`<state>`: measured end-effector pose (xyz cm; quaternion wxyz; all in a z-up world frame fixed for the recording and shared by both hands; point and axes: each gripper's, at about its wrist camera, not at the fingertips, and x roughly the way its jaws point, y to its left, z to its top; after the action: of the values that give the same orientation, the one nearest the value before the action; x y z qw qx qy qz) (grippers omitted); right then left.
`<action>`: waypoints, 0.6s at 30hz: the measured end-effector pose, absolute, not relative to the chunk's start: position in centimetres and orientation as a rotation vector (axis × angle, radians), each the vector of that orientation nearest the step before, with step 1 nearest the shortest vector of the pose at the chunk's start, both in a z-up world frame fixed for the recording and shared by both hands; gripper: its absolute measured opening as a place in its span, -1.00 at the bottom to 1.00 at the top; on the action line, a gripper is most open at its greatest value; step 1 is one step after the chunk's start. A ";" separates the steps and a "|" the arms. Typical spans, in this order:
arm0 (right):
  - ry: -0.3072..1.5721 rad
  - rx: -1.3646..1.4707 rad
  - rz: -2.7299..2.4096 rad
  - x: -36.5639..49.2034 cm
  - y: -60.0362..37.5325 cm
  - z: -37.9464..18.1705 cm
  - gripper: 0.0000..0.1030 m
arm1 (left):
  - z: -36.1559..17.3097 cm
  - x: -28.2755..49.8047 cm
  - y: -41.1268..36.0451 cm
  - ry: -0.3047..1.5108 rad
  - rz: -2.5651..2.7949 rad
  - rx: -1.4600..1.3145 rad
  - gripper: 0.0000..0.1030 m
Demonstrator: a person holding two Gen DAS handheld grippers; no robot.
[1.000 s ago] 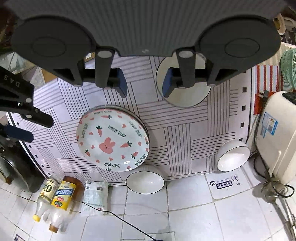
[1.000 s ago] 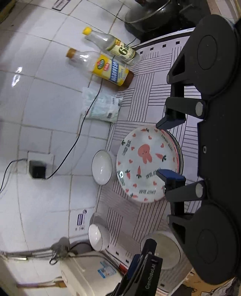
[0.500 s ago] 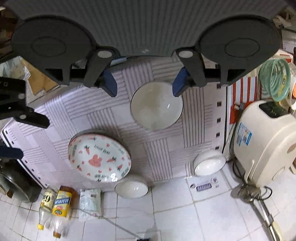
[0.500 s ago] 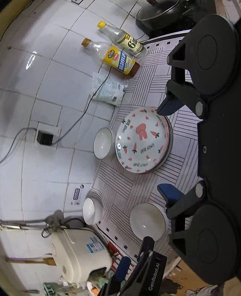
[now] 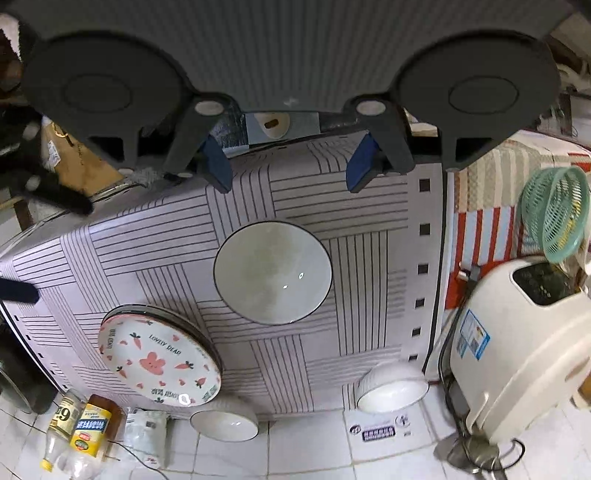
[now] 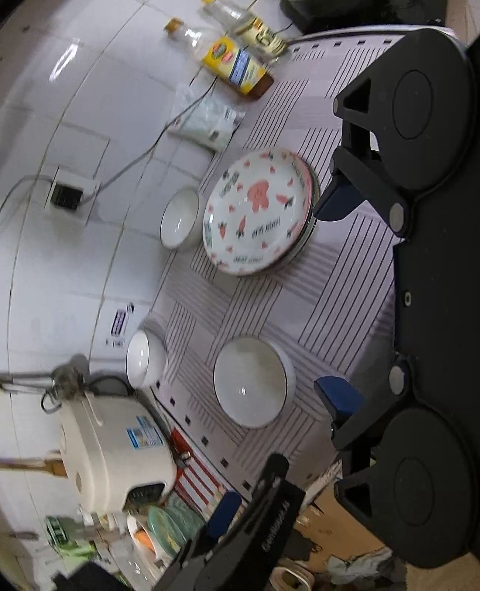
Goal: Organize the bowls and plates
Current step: 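Move both grippers to the rim of the large white bowl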
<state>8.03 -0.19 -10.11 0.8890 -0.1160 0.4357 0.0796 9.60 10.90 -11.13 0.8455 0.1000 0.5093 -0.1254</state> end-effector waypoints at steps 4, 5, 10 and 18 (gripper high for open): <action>0.941 -0.225 0.231 9.0 1.0 -12.1 0.81 | -11.6 10.3 12.1 1.086 -0.266 0.161 0.55; 0.945 -0.234 0.241 9.2 1.4 -12.7 0.81 | -11.7 10.4 12.3 1.085 -0.261 0.159 0.57; 0.916 -0.249 0.314 10.1 3.0 -15.0 0.81 | -12.3 11.3 13.7 1.070 -0.246 0.122 0.74; 0.848 -0.307 0.396 12.5 4.7 -19.0 0.82 | -14.4 13.5 14.7 1.022 -0.229 0.090 0.80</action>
<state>12.46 4.66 -19.02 0.8813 -0.1474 0.4069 0.1899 13.52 14.69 -14.38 0.8650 0.0428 0.4879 -0.1092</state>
